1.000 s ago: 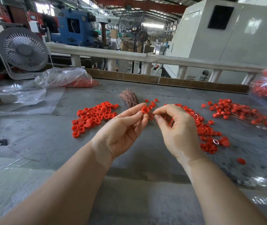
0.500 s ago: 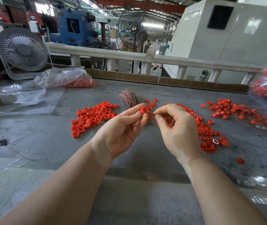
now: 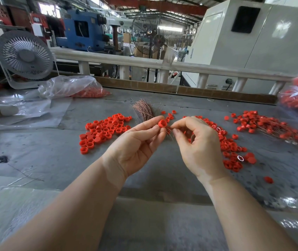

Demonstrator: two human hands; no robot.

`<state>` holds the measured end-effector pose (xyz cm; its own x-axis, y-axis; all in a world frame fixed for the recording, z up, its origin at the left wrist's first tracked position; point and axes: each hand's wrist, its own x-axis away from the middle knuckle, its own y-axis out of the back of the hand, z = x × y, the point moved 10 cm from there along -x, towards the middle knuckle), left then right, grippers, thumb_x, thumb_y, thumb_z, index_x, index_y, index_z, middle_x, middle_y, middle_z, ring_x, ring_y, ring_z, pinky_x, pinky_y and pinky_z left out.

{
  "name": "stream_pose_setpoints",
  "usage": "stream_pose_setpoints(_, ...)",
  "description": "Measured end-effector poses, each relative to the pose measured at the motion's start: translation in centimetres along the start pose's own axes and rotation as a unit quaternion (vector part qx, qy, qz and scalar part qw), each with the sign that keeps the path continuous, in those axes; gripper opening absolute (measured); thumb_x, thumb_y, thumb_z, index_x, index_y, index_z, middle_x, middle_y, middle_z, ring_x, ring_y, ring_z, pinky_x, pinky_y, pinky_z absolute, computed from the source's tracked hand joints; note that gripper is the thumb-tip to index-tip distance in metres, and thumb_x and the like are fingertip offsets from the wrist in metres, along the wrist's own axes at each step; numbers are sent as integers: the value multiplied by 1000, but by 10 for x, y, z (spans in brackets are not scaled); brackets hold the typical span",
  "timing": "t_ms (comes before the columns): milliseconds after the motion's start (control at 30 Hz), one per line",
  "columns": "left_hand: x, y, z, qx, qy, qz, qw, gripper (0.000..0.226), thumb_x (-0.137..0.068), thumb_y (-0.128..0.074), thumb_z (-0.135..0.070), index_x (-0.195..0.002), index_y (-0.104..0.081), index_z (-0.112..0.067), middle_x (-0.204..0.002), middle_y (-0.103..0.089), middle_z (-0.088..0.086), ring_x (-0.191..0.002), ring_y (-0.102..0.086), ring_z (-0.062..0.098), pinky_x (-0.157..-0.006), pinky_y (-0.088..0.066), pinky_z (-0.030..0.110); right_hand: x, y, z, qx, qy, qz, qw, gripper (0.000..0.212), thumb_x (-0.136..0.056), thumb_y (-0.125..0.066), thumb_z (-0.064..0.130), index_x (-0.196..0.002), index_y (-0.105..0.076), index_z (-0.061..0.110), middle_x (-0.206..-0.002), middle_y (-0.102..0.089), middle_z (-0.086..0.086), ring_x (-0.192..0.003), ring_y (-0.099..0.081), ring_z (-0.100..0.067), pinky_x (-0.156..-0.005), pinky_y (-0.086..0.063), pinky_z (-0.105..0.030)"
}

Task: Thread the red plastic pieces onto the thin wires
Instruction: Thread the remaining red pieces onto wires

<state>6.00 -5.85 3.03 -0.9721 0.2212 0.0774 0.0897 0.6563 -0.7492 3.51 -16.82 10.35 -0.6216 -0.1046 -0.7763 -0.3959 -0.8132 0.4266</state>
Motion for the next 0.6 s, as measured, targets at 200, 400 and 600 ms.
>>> stream_pose_setpoints(200,2,-1,-2,16,6,1,1000,18,-67,-58,-4,-71,-75,0,-70,-68,10,-61,-67,13,-62,-57,19,-1,0,-1,1,1,-5,1000,9,-79,-61,6,-77,-66,12,-68,-55,7,-64,-45,-8,-62,-35,-21)
stream_pose_setpoints(400,2,0,-1,14,3,-3,1000,18,-68,-58,-3,-71,-75,-2,-70,-69,9,-62,-68,11,-60,-57,18,-1,2,-2,9,-1,-7,1000,10,-80,-64,3,-77,-67,12,-68,-57,4,-64,-46,-10,-62,-36,-22)
stream_pose_setpoints(600,1,2,-1,6,-1,-7,1000,19,-65,-58,-2,-69,-76,-4,-71,-71,8,-64,-69,10,-61,-56,17,-1,4,-2,17,-8,-16,1000,11,-79,-63,2,-77,-66,11,-69,-56,5,-66,-49,-14,-64,-41,-29)
